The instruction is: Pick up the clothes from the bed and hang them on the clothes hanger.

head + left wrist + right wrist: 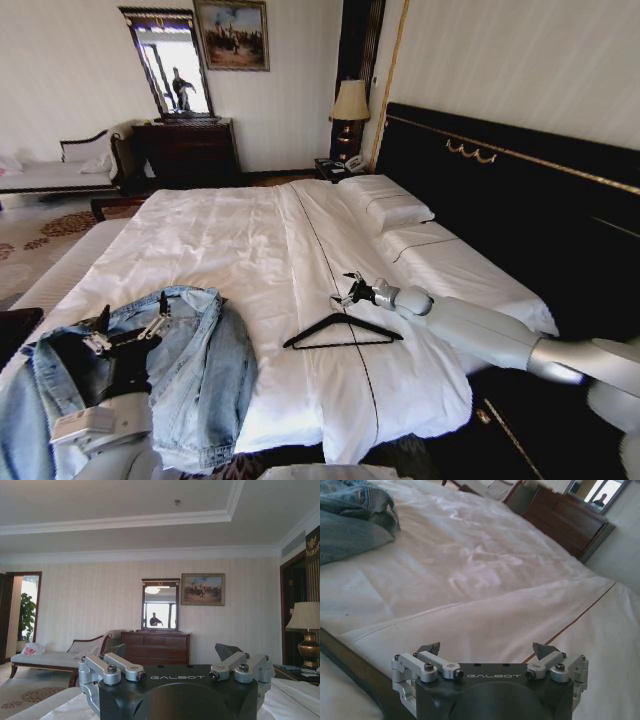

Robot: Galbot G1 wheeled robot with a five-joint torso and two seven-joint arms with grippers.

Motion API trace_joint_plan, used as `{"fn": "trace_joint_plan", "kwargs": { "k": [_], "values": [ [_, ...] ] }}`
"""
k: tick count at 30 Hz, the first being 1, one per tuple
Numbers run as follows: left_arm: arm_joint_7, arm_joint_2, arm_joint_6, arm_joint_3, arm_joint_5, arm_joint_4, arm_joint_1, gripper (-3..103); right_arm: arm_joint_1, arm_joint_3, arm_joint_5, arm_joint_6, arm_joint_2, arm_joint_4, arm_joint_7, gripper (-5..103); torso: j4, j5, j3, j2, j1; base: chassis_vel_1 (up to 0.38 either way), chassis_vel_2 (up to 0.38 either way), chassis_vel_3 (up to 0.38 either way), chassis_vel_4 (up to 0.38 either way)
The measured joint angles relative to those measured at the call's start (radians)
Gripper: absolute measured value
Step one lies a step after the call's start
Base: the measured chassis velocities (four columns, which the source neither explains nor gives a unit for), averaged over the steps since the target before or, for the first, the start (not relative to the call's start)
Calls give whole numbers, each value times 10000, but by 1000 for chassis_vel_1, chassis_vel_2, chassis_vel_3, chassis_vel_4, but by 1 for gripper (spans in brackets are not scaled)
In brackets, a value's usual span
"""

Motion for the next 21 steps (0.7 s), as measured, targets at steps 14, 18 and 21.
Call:
{"fn": "trace_joint_plan", "kwargs": {
  "k": [14, 18, 21],
  "values": [
    [-46, 0, -54, -7, 31, 0, 23, 100, 4, 377, -1087, -876, -240, -873, -2155, 100, -3, 2, 0, 0, 0, 0, 0, 0, 0],
    [-49, 0, -68, 31, 40, 0, -1, 100, -217, 708, -1500, -751, -417, -1203, -3014, 100, -1, 1, 0, 0, 0, 0, 0, 0, 0],
    [-49, 0, -70, 44, 47, 0, -12, 100, -312, 754, -1578, -662, -457, -1249, -3124, 100, -1, 1, 0, 0, 0, 0, 0, 0, 0]
  ]
}}
